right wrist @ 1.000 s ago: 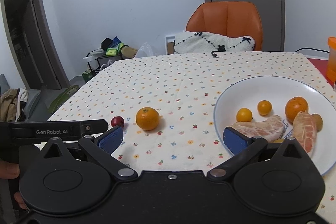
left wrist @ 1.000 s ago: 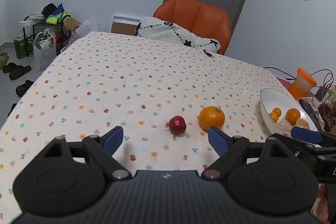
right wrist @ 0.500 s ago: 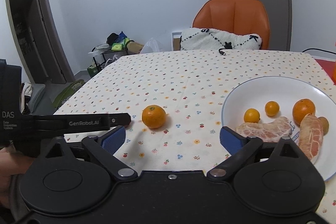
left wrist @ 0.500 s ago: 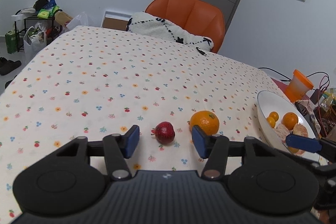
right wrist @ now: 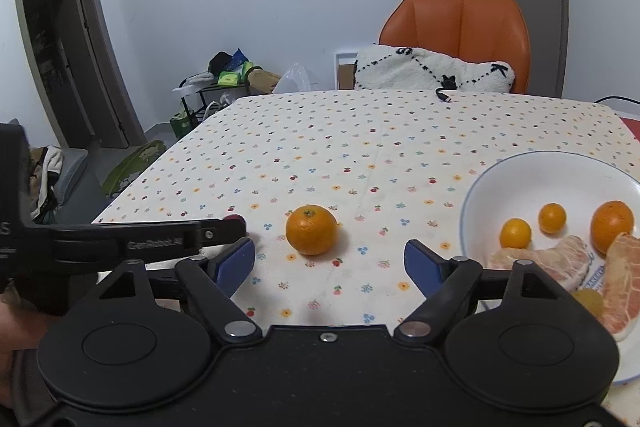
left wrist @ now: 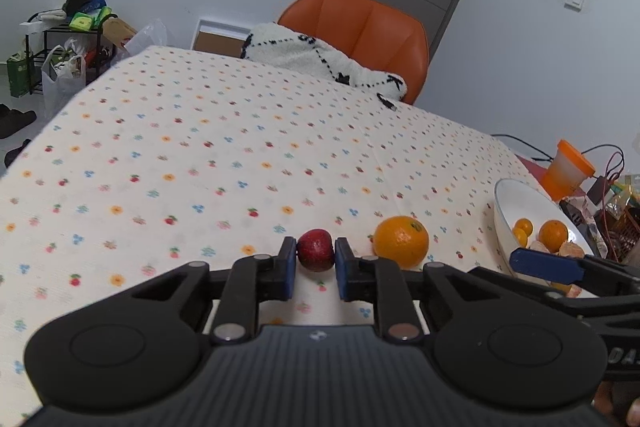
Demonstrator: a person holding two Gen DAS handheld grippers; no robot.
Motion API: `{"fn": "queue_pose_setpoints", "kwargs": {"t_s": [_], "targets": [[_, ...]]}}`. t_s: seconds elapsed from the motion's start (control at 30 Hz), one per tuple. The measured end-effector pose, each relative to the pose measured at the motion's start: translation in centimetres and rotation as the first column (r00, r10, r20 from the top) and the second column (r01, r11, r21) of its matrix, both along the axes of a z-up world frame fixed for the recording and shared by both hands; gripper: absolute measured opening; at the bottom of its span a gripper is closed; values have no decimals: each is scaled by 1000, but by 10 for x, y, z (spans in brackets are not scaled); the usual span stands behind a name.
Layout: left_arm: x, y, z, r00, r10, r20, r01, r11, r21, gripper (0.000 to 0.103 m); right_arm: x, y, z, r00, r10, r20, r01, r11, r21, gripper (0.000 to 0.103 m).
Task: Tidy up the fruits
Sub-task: 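Grasp another red plum with the left gripper while the right grasps a small orange, then lower the plum and orange onto the plate and open both grippers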
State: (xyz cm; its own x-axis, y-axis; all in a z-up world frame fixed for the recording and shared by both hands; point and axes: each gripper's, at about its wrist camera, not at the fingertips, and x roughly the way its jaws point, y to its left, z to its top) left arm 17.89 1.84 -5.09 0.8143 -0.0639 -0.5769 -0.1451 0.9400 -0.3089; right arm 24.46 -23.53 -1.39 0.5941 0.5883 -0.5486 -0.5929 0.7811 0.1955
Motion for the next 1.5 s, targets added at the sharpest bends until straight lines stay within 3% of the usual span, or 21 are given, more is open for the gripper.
{"fn": "queue_pose_setpoints", "kwargs": {"t_s": [0.67,0.73,0.8,0.83,1.2,1.5], "targets": [[-32,49,24,994,103,25,-104,994,45,19,19,51,-18,1000,16,-21,-16,1000,-20,79],[-33,51,26,994,109,29,-110,993,48,19,22,56,-25,999,20,-30,-21,999,-39,67],[-34,51,27,993,110,31,-112,992,50,19,22,57,-28,1000,4,-22,-5,999,-50,42],[-35,50,28,993,110,33,-112,992,50,19,22,56,-28,1000,-5,-17,4,998,-58,37],[-31,34,31,996,76,46,-78,996,52,19,11,33,-19,1000,-1,-27,0,1000,-10,36],[-23,9,36,997,26,66,-29,999,46,19,0,3,4,999,-37,17,37,999,29,36]]}}
